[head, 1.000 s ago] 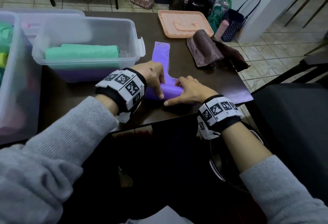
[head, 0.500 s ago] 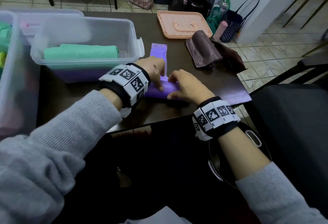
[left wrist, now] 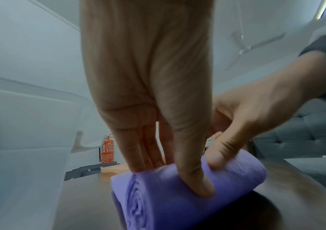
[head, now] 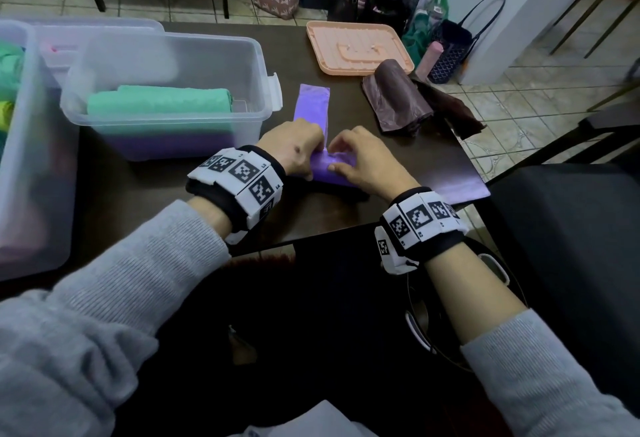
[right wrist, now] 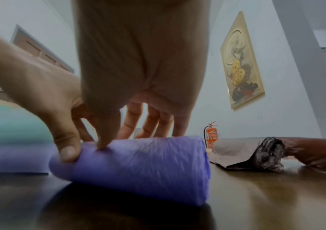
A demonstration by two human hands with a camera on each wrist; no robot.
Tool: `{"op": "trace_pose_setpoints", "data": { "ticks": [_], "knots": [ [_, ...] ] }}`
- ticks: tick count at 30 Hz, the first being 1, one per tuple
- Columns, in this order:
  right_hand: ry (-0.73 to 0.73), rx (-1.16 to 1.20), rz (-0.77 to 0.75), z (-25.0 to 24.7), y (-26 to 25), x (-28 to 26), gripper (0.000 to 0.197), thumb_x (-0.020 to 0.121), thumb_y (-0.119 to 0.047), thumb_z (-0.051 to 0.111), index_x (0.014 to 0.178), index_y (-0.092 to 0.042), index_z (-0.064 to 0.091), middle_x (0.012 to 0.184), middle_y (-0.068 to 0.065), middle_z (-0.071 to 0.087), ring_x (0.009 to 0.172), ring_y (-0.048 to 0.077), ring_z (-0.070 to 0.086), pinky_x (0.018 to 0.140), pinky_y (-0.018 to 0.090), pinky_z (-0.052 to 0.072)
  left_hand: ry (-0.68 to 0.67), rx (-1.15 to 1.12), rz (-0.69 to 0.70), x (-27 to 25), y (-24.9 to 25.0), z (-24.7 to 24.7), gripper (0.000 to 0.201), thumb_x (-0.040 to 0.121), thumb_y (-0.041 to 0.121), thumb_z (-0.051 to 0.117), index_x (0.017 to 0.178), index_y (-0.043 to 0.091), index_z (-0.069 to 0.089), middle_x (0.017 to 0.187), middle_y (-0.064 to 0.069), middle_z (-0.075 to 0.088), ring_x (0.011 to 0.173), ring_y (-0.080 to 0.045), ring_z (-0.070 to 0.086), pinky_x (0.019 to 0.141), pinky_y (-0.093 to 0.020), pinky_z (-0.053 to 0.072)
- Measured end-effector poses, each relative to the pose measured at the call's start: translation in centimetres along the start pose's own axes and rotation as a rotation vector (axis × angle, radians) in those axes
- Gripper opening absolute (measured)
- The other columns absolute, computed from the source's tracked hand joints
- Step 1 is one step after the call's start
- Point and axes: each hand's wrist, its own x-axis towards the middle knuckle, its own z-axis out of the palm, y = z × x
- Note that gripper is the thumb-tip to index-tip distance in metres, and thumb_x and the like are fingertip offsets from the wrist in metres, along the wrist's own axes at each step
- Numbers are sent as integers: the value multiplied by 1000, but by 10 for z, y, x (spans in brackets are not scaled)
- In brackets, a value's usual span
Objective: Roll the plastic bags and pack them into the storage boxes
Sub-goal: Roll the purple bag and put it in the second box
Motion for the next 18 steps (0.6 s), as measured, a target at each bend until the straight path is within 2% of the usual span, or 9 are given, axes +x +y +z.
{"op": "trace_pose_setpoints", "data": {
  "ticks": [3, 5, 8, 11, 15, 18],
  "knots": [
    [-61, -49, 2, 6, -4, -3, 56, 69, -28, 80, 116, -14, 53, 116, 9, 48, 111, 23, 44, 95, 31, 37, -39, -16, -6, 1, 0, -4, 40, 77, 18, 68, 116, 12, 63, 110, -15, 63, 100, -33, 59, 81, -36, 50],
    [-30, -79, 15, 8, -5, -3, 61, 66, -25, 81, 118, -14, 52, 117, 8, 49, 112, 25, 45, 94, 35, 39, -57, -17, -2, 3, -1, -5, 44, 79, 18, 65, 122, 12, 58, 114, -15, 62, 104, -32, 58, 82, -35, 48],
    [-12, -75, 29, 5, -9, -1, 55, 70, -24, 79, 118, -15, 54, 116, 7, 53, 109, 23, 50, 86, 30, 40, -80, -28, -1, 2, -6, -7, 60, 74, 22, 74, 127, 14, 48, 118, -11, 57, 106, -28, 55, 77, -32, 44],
    [-101, -37, 31, 2, -10, 0, 51, 75, -29, 75, 120, -16, 56, 117, 6, 58, 108, 23, 54, 86, 28, 41, -98, -45, -7, 1, -12, -7, 61, 69, 28, 80, 121, 15, 51, 114, -10, 56, 98, -24, 52, 72, -30, 39],
    [-174, -24, 17, 0, -9, -3, 49, 86, -35, 64, 130, -15, 53, 120, 7, 58, 110, 23, 53, 81, 22, 34, -41, -46, 31, 1, -12, -6, 59, 70, 24, 80, 124, 17, 58, 124, -11, 50, 117, -26, 47, 89, -34, 41],
    [-255, -54, 38, -4, -7, 0, 45, 93, -37, 52, 133, -17, 50, 116, 6, 56, 111, 24, 52, 81, 23, 32, 16, -28, 58, -1, -9, -8, 51, 72, 18, 78, 120, 16, 61, 119, -10, 54, 115, -27, 49, 91, -36, 43]
  ]
}}
